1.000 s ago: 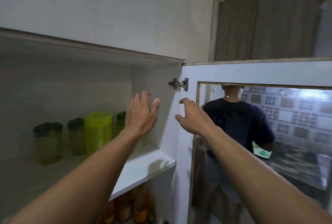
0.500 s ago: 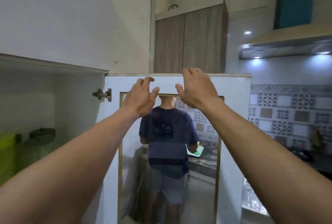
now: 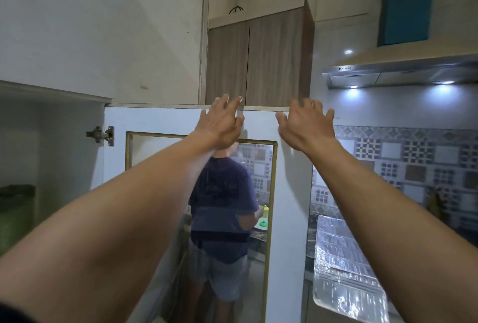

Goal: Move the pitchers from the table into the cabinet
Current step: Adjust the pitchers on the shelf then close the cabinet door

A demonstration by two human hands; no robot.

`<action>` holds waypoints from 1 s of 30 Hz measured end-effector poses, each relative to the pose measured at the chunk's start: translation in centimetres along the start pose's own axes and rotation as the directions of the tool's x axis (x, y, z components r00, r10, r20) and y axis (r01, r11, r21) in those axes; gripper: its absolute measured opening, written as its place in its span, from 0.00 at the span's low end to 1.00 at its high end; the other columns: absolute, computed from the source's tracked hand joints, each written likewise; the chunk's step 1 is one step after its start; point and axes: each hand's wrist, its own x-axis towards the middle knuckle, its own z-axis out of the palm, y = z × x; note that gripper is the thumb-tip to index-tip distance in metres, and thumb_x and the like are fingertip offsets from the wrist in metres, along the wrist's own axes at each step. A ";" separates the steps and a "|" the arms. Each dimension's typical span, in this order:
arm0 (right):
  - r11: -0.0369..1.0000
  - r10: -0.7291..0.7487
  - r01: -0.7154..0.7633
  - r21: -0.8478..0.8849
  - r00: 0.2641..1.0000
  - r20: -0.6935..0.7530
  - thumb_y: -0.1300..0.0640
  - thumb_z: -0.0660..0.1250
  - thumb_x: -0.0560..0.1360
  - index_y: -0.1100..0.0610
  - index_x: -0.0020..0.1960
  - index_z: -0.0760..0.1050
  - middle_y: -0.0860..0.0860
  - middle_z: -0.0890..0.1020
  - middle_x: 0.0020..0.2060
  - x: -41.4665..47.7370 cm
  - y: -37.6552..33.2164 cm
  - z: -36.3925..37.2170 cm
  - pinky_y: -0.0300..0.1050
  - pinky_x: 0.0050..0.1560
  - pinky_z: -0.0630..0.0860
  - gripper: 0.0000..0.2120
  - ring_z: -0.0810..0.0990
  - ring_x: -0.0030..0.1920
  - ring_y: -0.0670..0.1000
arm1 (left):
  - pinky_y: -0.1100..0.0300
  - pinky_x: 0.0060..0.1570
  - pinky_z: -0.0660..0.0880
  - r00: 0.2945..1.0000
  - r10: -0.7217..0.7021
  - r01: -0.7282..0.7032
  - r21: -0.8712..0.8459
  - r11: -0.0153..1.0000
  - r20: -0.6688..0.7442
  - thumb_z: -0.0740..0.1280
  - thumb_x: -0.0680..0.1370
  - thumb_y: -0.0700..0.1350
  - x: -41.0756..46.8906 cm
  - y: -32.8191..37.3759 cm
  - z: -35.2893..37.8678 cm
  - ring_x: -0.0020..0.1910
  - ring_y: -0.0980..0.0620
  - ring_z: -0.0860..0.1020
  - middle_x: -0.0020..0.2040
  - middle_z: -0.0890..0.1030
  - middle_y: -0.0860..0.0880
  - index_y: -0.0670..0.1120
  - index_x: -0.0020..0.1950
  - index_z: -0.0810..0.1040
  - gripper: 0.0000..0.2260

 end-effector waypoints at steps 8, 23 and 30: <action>0.990 -0.130 0.126 0.067 0.990 0.060 0.63 0.55 0.78 0.59 0.70 0.69 0.59 0.73 0.69 -0.3 2.2 -1.2 0.65 0.67 0.68 0.21 0.67 0.70 0.63 | 0.29 0.70 0.49 0.993 -0.065 0.053 0.122 0.991 0.099 0.50 0.83 0.57 -0.3 2.0 0.7 0.79 0.42 0.48 0.80 0.50 0.45 0.58 0.80 0.46 0.26; 0.952 -0.241 0.217 0.216 0.966 0.094 0.64 0.61 0.71 0.61 0.49 0.81 0.56 0.83 0.43 -6.3 -1.9 -12.2 0.46 0.37 0.76 0.12 0.80 0.42 0.57 | 0.34 0.73 0.52 0.985 -0.101 0.093 0.065 0.994 0.138 0.45 0.82 0.62 -8.7 4.2 -8.0 0.79 0.44 0.49 0.81 0.49 0.48 0.61 0.79 0.45 0.26; 0.691 -0.325 0.015 0.723 0.899 0.293 0.48 0.61 0.81 0.59 0.59 0.80 0.56 0.84 0.53 -11.2 -6.4 -19.0 0.55 0.58 0.78 0.17 0.82 0.55 0.54 | 0.53 0.64 0.68 0.985 -0.132 0.096 -0.285 0.954 -0.109 0.47 0.82 0.61 -16.5 5.3 -16.3 0.68 0.44 0.72 0.69 0.76 0.45 0.49 0.72 0.72 0.27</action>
